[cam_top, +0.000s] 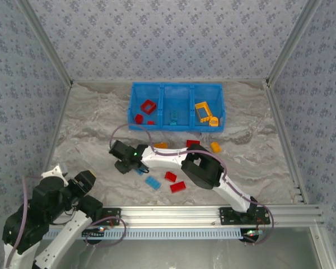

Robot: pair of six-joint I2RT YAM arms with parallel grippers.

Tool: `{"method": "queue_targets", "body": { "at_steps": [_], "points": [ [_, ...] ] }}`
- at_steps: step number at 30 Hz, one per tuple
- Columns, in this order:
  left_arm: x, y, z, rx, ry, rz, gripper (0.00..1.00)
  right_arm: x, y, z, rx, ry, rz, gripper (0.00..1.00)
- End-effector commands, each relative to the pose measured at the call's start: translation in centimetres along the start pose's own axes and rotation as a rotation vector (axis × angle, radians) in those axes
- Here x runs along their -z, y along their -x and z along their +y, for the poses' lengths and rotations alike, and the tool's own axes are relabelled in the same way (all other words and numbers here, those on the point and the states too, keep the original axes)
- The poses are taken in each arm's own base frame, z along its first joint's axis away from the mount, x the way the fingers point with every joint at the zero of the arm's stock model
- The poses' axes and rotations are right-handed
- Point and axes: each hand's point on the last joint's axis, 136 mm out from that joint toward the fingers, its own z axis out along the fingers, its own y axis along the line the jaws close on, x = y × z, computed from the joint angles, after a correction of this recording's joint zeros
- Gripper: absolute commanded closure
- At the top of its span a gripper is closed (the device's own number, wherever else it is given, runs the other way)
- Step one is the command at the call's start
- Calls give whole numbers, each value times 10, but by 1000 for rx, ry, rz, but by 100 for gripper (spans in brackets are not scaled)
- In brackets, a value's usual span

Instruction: Sort the legos into containers by color

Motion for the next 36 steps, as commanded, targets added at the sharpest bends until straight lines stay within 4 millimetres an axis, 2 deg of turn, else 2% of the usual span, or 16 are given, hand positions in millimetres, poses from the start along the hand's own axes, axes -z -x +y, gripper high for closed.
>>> {"method": "queue_targets", "body": {
  "at_steps": [1,6,10,13,15,19,22,25,28,31,34,36],
  "points": [
    [-6,-1,-10,-19,-23,22,41,8,11,3,-17,15,-13,60],
    [-13,-4,-22,-44,-47,56,41,34,26,-7,-33,-7,-67,65],
    [-30,-10,-51,-71,-121,127,41,79,43,-38,-78,-45,-146,66],
    [-47,-13,-81,-69,-202,174,42,124,49,-80,-138,-105,-210,66],
    [-59,-11,-101,-52,-258,188,42,154,45,-112,-187,-147,-242,66],
    [-85,-10,-141,-57,-341,206,42,202,16,-185,-300,-276,-255,66],
    [-99,-21,-174,-152,-366,212,42,224,-13,-235,-410,-349,-249,66],
    [-112,-46,-210,-289,-368,236,42,238,-36,-279,-524,-393,-251,66],
    [-125,-71,-237,-385,-359,256,42,232,-59,-312,-614,-395,-223,66],
    [-137,-90,-254,-406,-377,280,42,223,-66,-335,-662,-354,-220,66],
    [-145,-102,-263,-415,-378,297,42,208,-74,-355,-679,-305,-186,66],
    [-146,-105,-267,-426,-380,300,42,204,-66,-366,-689,-267,-192,65]
  ]
}}
